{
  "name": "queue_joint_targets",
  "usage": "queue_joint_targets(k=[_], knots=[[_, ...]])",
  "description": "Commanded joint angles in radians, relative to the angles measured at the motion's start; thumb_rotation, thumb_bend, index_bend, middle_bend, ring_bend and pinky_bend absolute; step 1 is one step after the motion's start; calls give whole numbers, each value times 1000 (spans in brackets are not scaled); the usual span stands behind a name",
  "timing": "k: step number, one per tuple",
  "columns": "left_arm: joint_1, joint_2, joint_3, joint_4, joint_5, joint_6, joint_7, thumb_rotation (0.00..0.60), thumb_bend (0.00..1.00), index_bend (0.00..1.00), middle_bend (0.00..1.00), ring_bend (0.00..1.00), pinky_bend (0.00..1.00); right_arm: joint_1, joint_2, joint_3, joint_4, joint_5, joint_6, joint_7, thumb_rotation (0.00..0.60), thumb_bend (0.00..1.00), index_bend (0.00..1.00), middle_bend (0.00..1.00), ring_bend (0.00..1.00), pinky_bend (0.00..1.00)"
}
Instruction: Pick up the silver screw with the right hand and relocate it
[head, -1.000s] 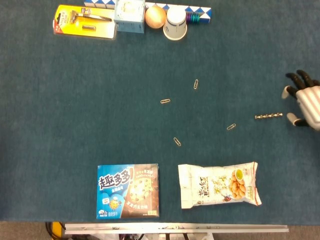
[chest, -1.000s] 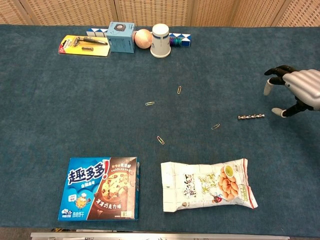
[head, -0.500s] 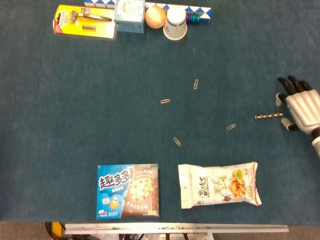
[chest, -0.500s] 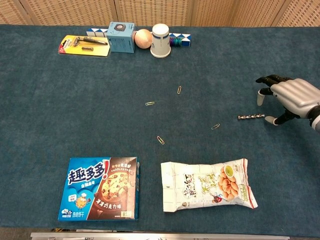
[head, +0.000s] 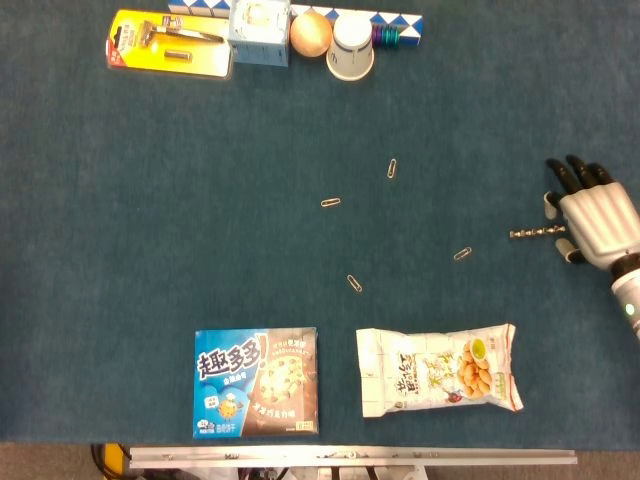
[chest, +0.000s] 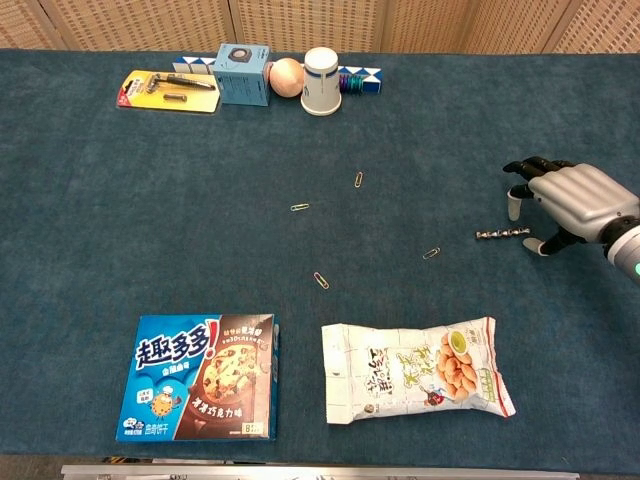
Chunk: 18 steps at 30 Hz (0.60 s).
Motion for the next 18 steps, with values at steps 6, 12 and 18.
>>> queue_joint_targets(k=[6,12,18], knots=[[1,3,-1,0,-1,2,-6,600,0,524,433,462,597,4,-7,-1,3,4,3,-8,600,232,512,89,0,148],[2,3,-1,-1,-1,2,-6,600,0,522,433,462,597,10,-12,-1,11,15,-1,-24,600,234,513,89,0,148],[1,2,-1,-1,-1,0,-2,600,0,522,433,462,597,13,-20,-1,18,24,-3,-33,600,237,513,89,0,148]])
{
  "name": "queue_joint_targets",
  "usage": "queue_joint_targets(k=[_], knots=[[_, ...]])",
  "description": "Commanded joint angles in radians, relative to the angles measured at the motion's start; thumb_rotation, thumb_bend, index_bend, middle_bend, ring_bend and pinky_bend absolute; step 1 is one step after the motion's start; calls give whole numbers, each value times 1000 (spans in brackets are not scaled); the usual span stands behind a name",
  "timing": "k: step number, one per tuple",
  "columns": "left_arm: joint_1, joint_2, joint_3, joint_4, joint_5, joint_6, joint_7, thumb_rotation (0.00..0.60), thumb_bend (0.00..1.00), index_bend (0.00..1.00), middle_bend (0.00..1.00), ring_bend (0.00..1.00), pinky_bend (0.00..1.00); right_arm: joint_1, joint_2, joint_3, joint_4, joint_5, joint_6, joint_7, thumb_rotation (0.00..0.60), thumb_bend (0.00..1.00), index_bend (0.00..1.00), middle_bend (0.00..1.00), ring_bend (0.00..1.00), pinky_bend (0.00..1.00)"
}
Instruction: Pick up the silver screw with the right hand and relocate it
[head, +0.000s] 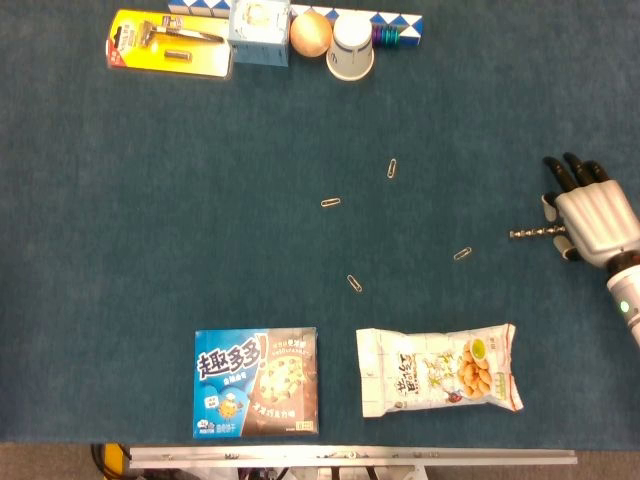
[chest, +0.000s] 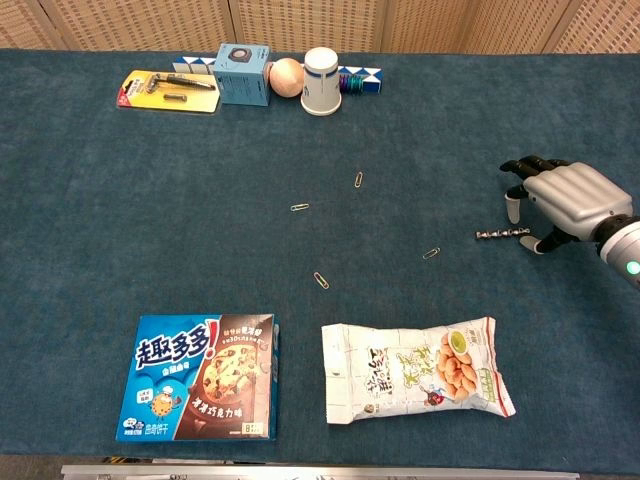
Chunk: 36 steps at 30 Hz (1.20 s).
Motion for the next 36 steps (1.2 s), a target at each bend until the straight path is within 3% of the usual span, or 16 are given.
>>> queue_joint_targets(k=[1,25,36], knots=[[0,0,1,0,0,-1,1,600,0,521,433,462,597,1,-4,-1,4,3,-1,-4,600,239,514,89,0,148],[1,4,1,-3,1,-1,-4,600,0,520,433,462,597,20,-9,2,-9,57,-29,-47,600,282,528,94,0,148],[1,5,0,-3,-2,-3,-6,600,0,520,433,462,597,21,-8,-1,-15,58,-20,-41,600,293,628,117,0,148]])
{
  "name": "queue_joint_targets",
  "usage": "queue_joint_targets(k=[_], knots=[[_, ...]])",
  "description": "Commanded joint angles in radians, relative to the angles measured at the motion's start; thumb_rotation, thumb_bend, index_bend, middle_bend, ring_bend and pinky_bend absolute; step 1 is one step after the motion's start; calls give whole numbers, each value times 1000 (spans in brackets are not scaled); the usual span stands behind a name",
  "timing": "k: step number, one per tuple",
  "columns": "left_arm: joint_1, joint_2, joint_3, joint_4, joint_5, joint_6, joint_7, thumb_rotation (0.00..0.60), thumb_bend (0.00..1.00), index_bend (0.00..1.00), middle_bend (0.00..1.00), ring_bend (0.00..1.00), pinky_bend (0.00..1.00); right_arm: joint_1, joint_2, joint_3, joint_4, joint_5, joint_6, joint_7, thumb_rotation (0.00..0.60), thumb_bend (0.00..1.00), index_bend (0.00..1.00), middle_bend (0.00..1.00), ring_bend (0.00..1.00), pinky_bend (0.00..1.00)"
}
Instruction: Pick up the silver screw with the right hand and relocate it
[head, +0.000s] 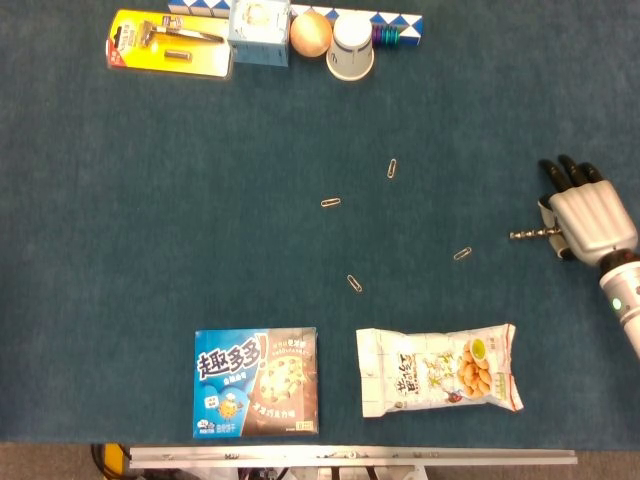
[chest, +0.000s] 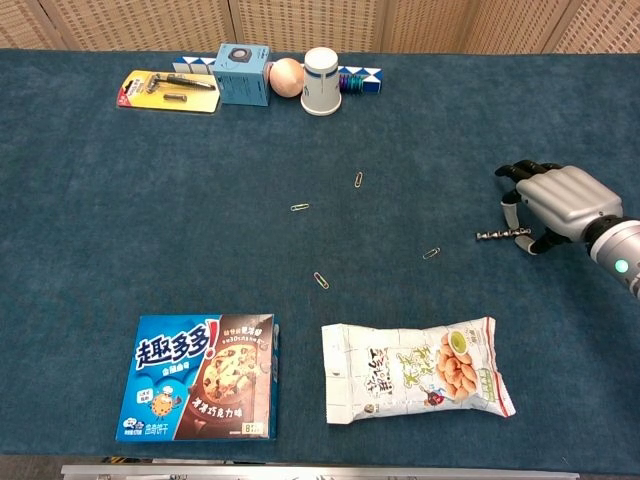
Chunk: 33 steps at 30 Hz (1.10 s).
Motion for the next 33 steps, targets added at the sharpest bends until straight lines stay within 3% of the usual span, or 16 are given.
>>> queue_joint_targets(k=[1,8,20,33], knots=[[0,0,0,0,0,0,-1,600,0,520,433,462,597,-1,2,-1,-3,-2,4,2,600,295,633,119,0,148],[0,1,-1,1,-3,-1,-4,600,0,520,433,462,597,-11,41,-9,-63,-28,40,6,600,305,637,122,0,148],[5,6,-2,-2,3,10,-11,600,0,520,433,462,597,-22,161,-28,-286,-108,131,-79,600,305,638,127,0,148],[17,26,-6,-7,-1,26,-50,600,0,520,433,462,597,31,130,-16,-339,-50,73,-215,600,306,638,128,0,148]])
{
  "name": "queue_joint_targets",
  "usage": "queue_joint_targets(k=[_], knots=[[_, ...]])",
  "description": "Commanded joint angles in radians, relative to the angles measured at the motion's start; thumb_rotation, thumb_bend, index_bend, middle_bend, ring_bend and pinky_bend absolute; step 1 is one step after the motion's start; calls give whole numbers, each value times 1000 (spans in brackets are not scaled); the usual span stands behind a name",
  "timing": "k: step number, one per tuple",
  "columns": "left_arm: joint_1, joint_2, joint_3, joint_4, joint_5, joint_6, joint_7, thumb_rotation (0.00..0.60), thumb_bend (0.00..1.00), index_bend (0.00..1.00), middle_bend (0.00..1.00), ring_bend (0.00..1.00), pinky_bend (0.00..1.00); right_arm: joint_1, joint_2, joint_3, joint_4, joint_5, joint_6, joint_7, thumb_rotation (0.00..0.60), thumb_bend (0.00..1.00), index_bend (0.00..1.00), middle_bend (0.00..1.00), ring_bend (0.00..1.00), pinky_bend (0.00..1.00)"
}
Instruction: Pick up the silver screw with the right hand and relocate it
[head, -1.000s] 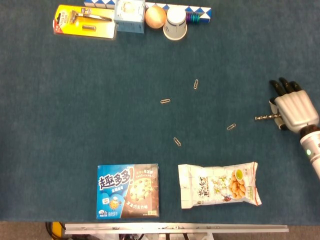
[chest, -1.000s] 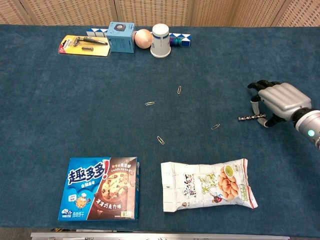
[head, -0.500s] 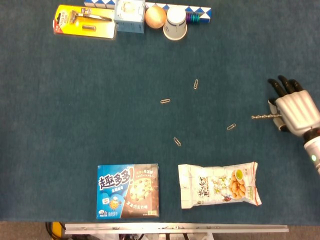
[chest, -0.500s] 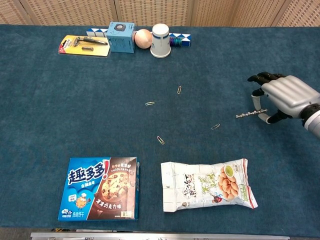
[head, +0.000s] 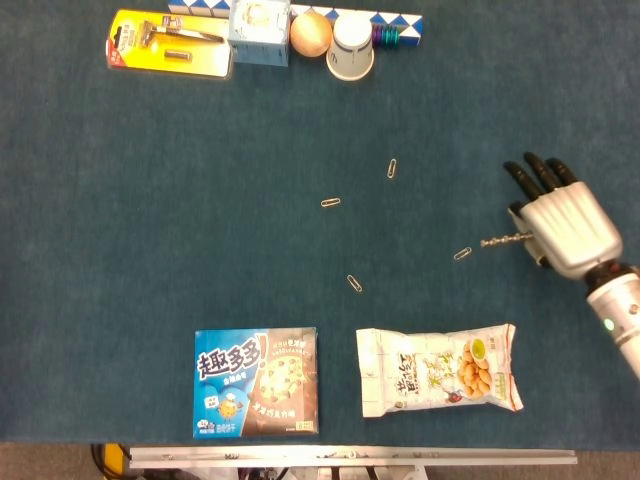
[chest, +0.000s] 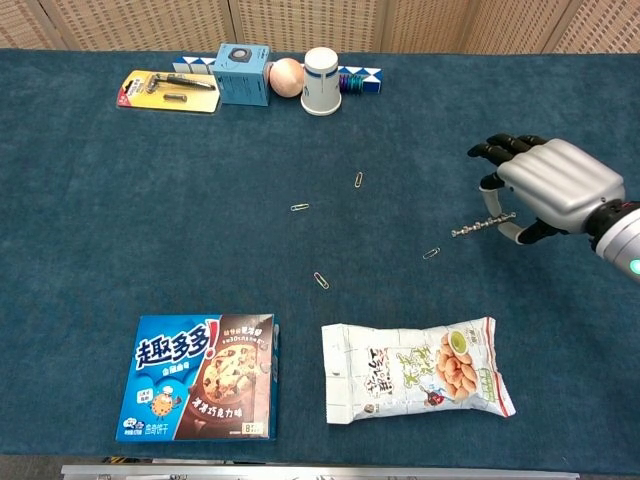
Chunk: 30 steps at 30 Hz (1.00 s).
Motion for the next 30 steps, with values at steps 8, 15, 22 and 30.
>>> queue_joint_targets(k=[8,15,22,30], knots=[[9,15,-2,-1,0,10,-33,600,0,520,433,462,597,39,-50,2,24,65,-44,-66,600,306,638,128,0,148],[14,24,-3,0,3,16,-57,600,0,520,433,462,597,55,-76,-2,32,87,-52,-85,600,306,638,128,0,148],[17,28,-3,0,3,18,-64,600,0,520,433,462,597,68,-82,4,27,93,-47,-75,600,307,638,128,0,148],[19,33,-4,0,1,18,-77,600,0,519,433,462,597,112,-62,48,-18,108,-39,-104,600,306,638,128,0,148]])
